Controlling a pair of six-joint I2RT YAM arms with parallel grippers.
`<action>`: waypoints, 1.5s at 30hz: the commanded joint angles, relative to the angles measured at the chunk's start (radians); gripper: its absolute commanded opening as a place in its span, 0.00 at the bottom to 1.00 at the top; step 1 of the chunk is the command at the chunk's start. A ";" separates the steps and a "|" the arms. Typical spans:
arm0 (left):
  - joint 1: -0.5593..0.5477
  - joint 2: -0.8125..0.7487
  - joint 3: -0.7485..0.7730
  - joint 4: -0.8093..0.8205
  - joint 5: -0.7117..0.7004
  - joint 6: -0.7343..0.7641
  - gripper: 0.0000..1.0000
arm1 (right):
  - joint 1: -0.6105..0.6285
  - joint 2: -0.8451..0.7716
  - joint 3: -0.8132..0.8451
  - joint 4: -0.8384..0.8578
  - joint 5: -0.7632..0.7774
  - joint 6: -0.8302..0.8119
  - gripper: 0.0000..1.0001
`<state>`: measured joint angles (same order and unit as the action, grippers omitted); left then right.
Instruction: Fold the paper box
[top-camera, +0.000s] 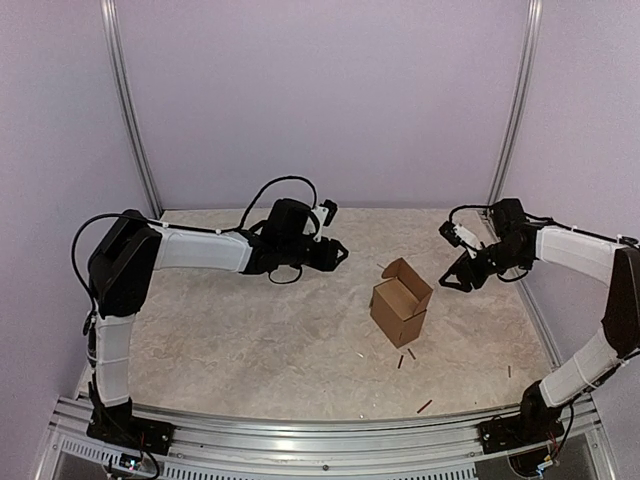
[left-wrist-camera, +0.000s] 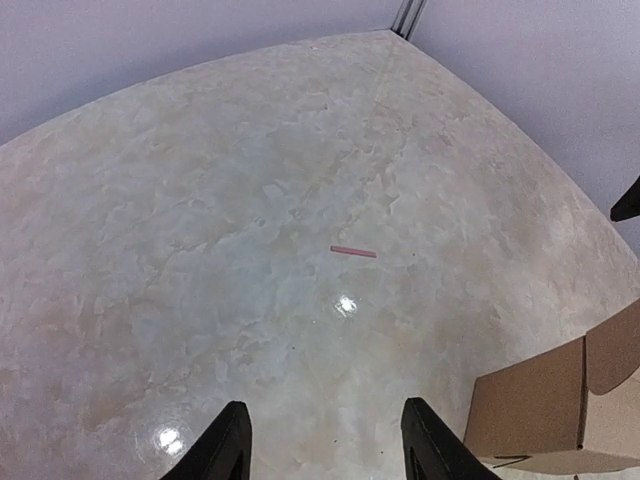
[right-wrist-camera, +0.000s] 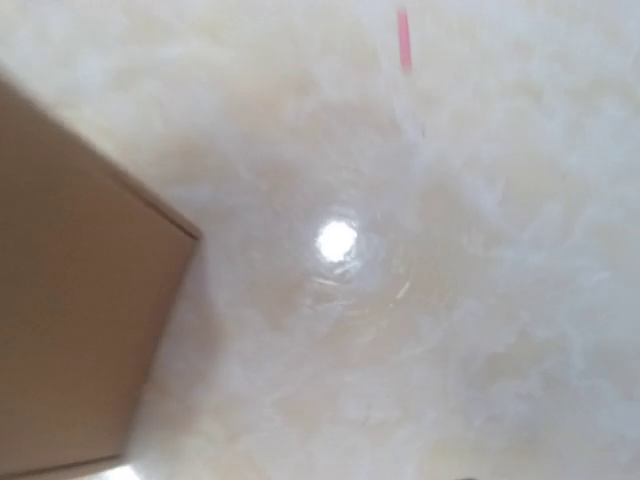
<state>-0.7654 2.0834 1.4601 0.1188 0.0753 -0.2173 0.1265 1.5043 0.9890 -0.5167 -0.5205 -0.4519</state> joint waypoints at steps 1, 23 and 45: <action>0.004 0.096 0.084 -0.053 0.110 0.027 0.50 | 0.005 -0.085 -0.048 -0.104 0.017 -0.052 0.56; -0.048 0.160 0.080 -0.023 0.260 0.030 0.47 | 0.198 -0.013 -0.118 -0.097 -0.060 -0.297 0.65; -0.099 -0.239 -0.477 0.008 0.120 0.008 0.45 | 0.397 0.218 0.103 -0.083 -0.138 -0.269 0.59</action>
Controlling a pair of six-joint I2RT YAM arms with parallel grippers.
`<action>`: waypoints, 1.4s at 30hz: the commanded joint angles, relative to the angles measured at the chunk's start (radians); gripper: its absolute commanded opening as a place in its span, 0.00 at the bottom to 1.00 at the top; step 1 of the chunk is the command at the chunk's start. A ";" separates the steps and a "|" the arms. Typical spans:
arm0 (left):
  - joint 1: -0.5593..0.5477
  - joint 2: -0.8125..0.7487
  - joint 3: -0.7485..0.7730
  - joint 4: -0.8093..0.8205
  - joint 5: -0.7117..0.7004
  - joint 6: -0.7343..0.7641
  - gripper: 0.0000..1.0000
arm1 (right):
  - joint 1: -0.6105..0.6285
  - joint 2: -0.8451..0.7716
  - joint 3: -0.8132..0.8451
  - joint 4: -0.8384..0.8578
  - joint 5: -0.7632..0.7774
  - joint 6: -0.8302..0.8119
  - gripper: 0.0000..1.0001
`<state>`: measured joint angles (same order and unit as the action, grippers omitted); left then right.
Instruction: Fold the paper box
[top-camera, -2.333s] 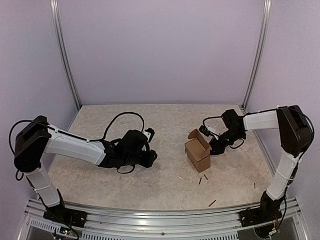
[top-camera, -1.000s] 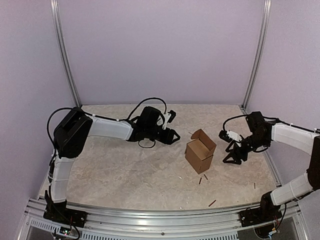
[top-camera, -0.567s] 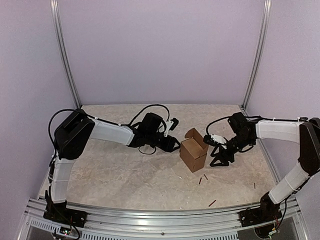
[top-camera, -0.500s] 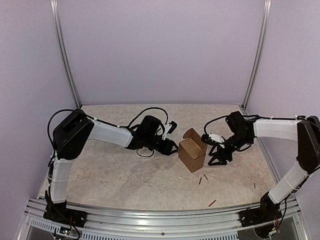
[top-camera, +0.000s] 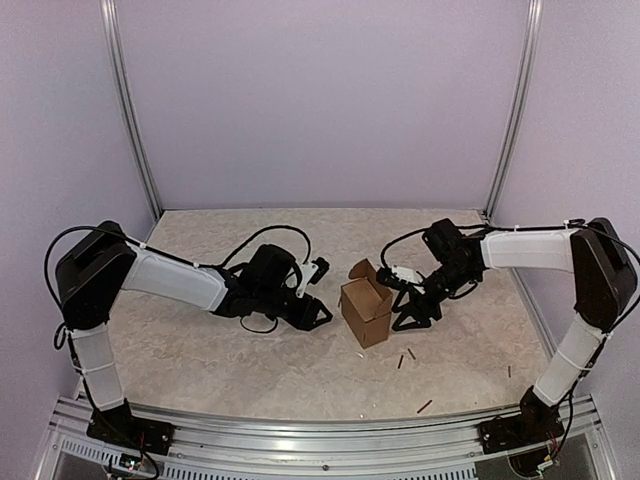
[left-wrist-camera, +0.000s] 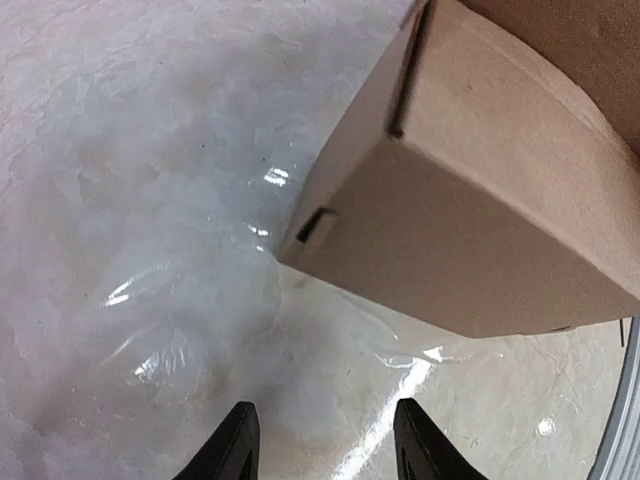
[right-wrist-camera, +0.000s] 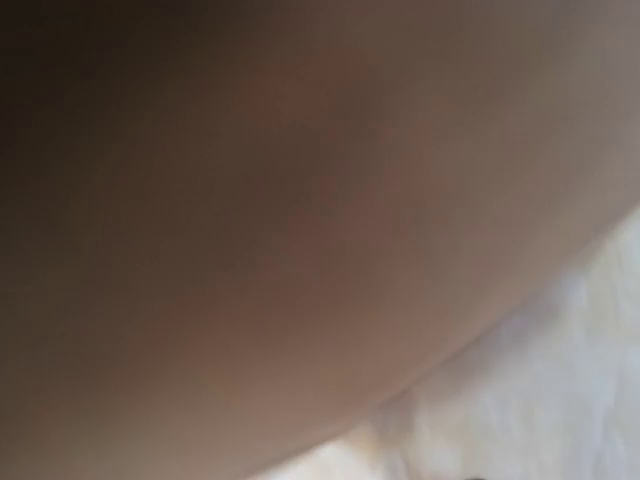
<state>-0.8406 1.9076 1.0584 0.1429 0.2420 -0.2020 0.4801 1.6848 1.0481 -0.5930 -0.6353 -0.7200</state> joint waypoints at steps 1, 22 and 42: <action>-0.030 -0.081 -0.096 -0.019 -0.062 -0.011 0.45 | 0.054 0.048 0.054 -0.011 -0.023 -0.004 0.58; 0.121 -0.129 0.101 -0.096 -0.173 0.057 0.46 | 0.079 -0.168 0.027 -0.118 0.079 -0.047 0.64; 0.046 -0.049 0.353 -0.282 -0.017 0.338 0.47 | 0.184 -0.131 0.189 -0.160 0.264 -0.005 0.62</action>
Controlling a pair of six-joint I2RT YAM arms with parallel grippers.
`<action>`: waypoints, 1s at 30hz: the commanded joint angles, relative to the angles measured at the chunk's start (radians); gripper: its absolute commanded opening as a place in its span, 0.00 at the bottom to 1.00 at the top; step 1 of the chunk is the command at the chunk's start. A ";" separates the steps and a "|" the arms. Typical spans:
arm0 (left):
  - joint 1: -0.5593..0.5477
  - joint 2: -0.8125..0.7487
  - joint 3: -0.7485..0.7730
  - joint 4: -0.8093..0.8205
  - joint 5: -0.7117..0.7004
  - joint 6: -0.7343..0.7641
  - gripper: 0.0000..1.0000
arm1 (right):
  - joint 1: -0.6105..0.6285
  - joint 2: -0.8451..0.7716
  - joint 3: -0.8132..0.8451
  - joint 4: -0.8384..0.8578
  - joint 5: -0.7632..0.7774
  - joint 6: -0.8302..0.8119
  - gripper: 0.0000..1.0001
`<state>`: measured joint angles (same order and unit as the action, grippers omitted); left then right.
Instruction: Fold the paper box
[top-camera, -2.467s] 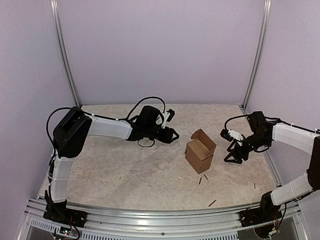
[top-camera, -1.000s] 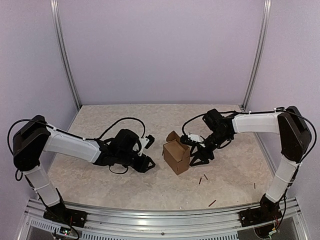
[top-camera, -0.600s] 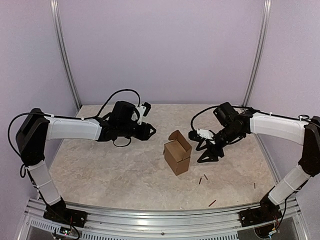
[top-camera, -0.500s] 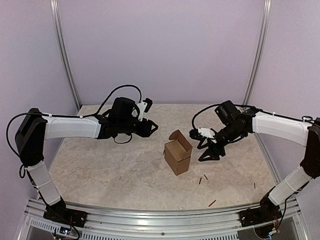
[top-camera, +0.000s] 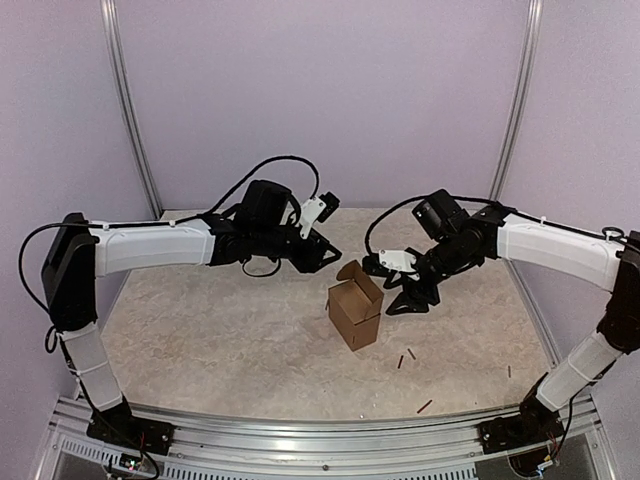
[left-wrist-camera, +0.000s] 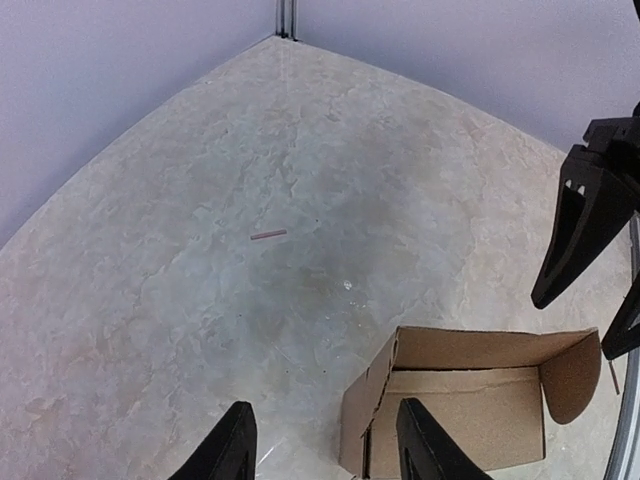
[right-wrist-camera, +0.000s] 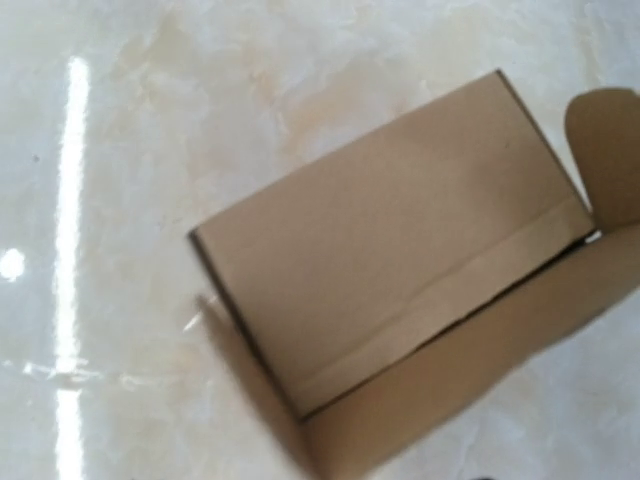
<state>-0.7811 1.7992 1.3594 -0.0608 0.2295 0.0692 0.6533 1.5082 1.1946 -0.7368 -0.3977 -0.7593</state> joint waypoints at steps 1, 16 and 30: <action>-0.018 0.075 0.061 -0.084 -0.005 0.072 0.46 | 0.011 0.051 0.051 -0.017 0.025 0.038 0.62; -0.039 0.127 0.114 -0.097 0.063 0.089 0.31 | 0.065 0.086 0.118 -0.054 0.086 0.053 0.49; -0.070 0.162 0.158 -0.156 -0.005 0.092 0.09 | 0.082 0.078 0.137 -0.069 0.113 0.061 0.42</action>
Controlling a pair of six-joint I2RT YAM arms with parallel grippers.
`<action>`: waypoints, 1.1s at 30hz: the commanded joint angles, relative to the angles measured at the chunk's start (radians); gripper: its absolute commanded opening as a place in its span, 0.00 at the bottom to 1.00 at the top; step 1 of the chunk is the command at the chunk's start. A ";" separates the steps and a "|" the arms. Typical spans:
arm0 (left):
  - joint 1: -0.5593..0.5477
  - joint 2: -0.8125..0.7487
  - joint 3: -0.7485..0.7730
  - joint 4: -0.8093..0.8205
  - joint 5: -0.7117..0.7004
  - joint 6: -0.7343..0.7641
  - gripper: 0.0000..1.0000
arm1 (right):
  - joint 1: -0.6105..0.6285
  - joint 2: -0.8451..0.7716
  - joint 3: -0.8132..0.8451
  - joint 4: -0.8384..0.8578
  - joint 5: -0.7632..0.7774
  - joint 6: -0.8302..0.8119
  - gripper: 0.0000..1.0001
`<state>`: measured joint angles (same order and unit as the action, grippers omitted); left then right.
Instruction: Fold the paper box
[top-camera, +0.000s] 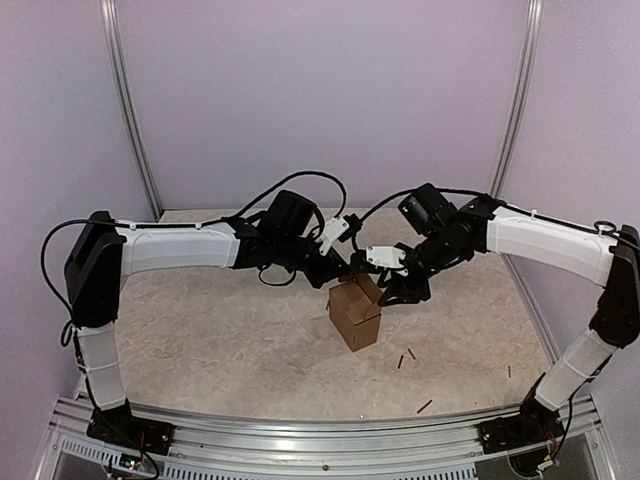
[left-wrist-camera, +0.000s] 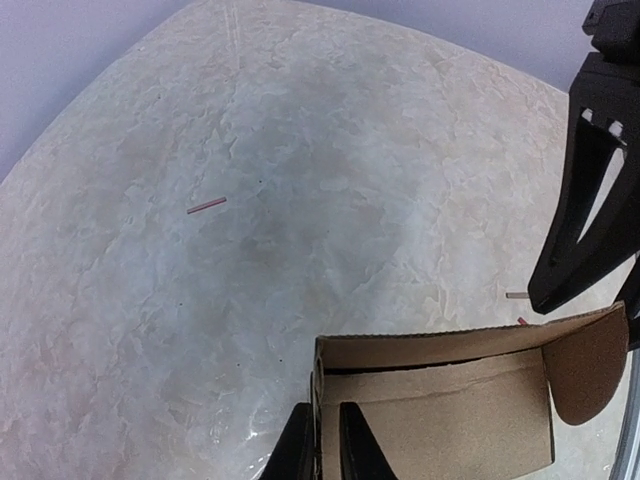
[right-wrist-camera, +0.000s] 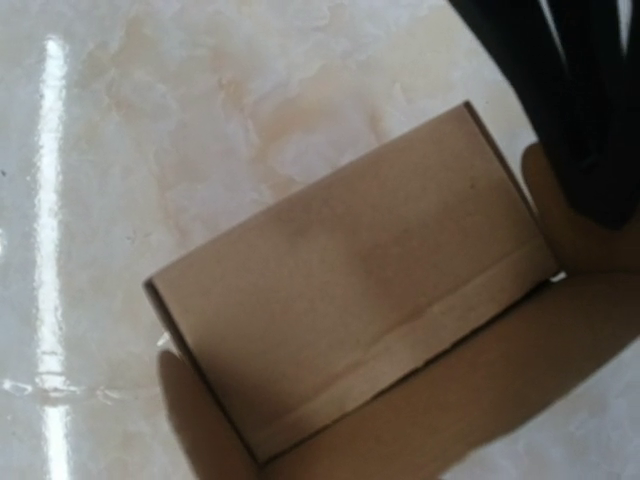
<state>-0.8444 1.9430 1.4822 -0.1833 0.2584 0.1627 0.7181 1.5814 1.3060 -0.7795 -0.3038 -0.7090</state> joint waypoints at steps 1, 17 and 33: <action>-0.007 0.017 0.037 -0.039 -0.042 -0.005 0.08 | 0.022 0.005 0.023 -0.029 0.025 0.009 0.42; -0.016 0.014 0.026 -0.072 -0.053 -0.043 0.02 | 0.070 0.025 0.031 -0.032 0.076 0.006 0.42; 0.004 -0.007 0.011 -0.086 -0.101 0.016 0.01 | 0.072 0.035 0.051 -0.070 0.074 0.006 0.42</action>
<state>-0.8497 1.9461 1.5005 -0.2195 0.1757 0.1619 0.7792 1.6020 1.3304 -0.8196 -0.2298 -0.7094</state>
